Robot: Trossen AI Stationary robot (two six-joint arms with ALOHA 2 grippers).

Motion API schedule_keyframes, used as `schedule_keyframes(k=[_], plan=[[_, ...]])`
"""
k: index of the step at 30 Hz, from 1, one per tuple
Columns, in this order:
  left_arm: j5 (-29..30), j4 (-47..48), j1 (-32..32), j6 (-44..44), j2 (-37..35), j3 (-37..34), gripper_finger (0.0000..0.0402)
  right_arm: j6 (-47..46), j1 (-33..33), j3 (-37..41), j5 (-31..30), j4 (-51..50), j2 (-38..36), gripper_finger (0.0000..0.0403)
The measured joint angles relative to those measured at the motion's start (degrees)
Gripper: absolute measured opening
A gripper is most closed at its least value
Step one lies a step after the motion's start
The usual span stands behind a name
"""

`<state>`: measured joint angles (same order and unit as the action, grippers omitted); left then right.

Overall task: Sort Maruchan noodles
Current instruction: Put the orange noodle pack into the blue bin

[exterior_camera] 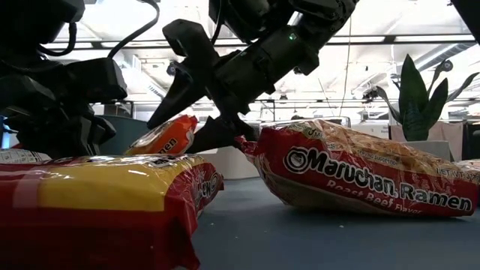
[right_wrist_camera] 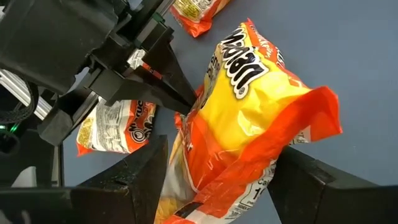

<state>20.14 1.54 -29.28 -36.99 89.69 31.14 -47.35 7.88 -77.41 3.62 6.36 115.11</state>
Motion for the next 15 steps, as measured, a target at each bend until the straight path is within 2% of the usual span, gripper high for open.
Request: schedule_keyframes(k=[3,10,15], plan=[[0.08,-0.14,0.0,0.0,0.0,-0.02,0.0,0.14,0.0,0.0,-0.12,-0.03,0.05,0.0204],[0.33,-0.83,-0.07,0.0,-0.06,-0.04,0.0,1.21,-0.02,0.02,-0.27,0.01,0.09,0.0116],[0.52,0.12,-0.56,0.74,-1.99,-0.08,0.0,3.05,-0.46,0.02,0.48,-0.01,-0.13,0.0115]])
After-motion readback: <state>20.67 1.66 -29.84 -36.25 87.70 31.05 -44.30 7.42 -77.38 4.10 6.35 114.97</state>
